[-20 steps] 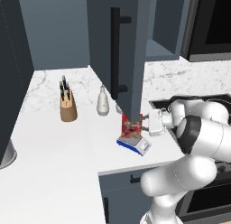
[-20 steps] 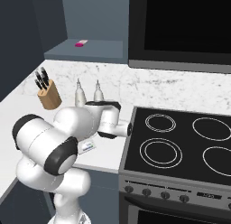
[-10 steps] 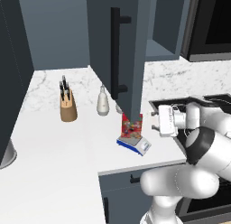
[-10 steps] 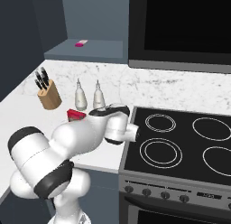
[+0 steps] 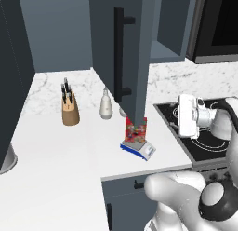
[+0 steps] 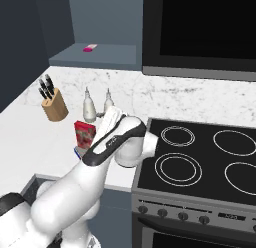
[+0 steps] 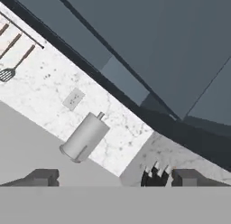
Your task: Pick the cereal and place it on the digital scale for weighing, and close the cabinet.
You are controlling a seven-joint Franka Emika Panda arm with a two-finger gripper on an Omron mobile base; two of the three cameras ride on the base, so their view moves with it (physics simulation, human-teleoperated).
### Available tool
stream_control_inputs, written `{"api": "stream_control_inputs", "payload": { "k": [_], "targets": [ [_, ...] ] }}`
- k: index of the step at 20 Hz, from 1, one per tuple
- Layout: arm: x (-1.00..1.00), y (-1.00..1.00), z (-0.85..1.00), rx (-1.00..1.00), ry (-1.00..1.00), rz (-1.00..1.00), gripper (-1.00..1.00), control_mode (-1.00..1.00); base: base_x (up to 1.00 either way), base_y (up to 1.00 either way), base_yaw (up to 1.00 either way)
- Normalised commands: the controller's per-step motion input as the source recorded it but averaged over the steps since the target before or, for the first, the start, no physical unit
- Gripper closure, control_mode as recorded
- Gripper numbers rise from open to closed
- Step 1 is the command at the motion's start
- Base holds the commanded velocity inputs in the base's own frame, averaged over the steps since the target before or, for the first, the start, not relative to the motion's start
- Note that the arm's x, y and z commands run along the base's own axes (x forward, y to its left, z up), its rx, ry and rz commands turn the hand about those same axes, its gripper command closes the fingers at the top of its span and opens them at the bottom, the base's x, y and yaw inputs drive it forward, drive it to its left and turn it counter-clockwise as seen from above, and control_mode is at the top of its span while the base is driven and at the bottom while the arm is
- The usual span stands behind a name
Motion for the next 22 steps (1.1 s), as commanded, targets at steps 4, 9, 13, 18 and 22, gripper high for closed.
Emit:
{"api": "stream_control_inputs", "payload": {
  "k": [4,9,13,18,22],
  "targets": [
    [-0.73,0.36,1.00,-0.12,-0.67,0.00,-1.00,-1.00,0.00,0.00,0.00],
    [-0.80,0.37,1.00,-0.13,-0.63,0.00,-1.00,-1.00,0.00,0.00,0.00],
    [-0.92,0.37,1.00,-0.12,-0.64,0.01,-1.00,-1.00,0.00,0.00,0.00],
    [-1.00,0.06,0.99,-0.07,-0.61,0.01,-1.00,-1.00,0.00,0.00,0.00],
    [-1.00,0.06,0.63,-0.02,-0.41,0.00,-1.00,-1.00,0.00,0.00,0.00]
  ]
}}
